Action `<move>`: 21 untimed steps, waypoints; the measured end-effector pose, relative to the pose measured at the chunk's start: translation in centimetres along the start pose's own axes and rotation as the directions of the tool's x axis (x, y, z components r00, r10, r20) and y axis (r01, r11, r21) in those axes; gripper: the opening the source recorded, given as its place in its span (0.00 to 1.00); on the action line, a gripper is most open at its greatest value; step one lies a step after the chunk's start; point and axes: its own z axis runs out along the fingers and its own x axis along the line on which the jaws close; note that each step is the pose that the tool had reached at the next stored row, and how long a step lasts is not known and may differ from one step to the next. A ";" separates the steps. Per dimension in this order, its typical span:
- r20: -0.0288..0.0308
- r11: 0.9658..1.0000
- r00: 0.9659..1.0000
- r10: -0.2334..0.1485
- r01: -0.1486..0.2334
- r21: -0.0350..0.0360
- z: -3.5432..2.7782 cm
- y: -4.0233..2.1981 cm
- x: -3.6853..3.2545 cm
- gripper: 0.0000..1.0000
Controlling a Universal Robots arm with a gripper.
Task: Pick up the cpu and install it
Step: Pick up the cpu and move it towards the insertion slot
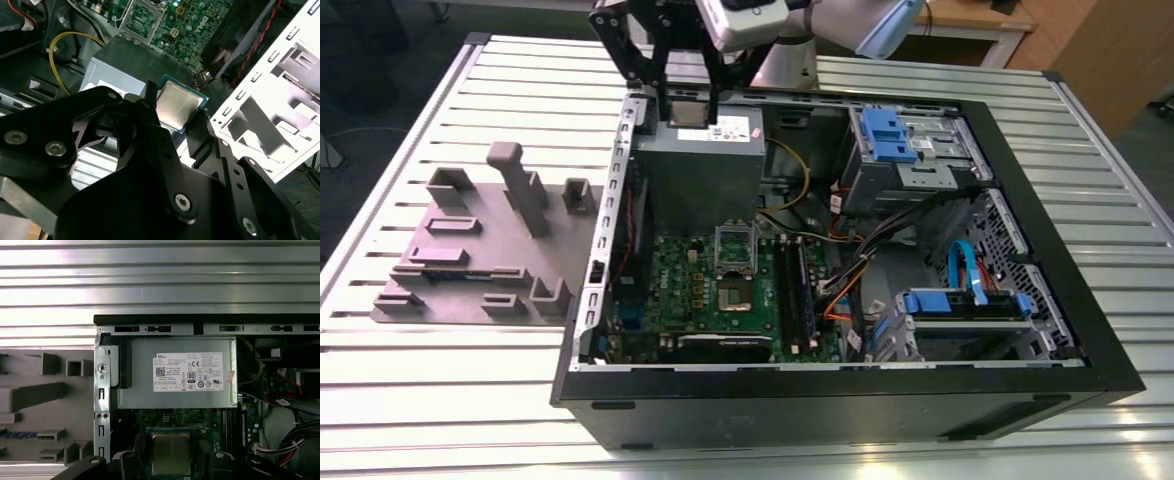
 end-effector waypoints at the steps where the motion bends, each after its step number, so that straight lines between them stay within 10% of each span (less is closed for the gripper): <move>1: 0.000 1.000 1.000 0.000 0.000 0.000 0.01 0.01 -0.25 0.47; 21: 0.000 1.000 1.000 0.000 0.000 0.000 0.07 0.04 -1.45 0.47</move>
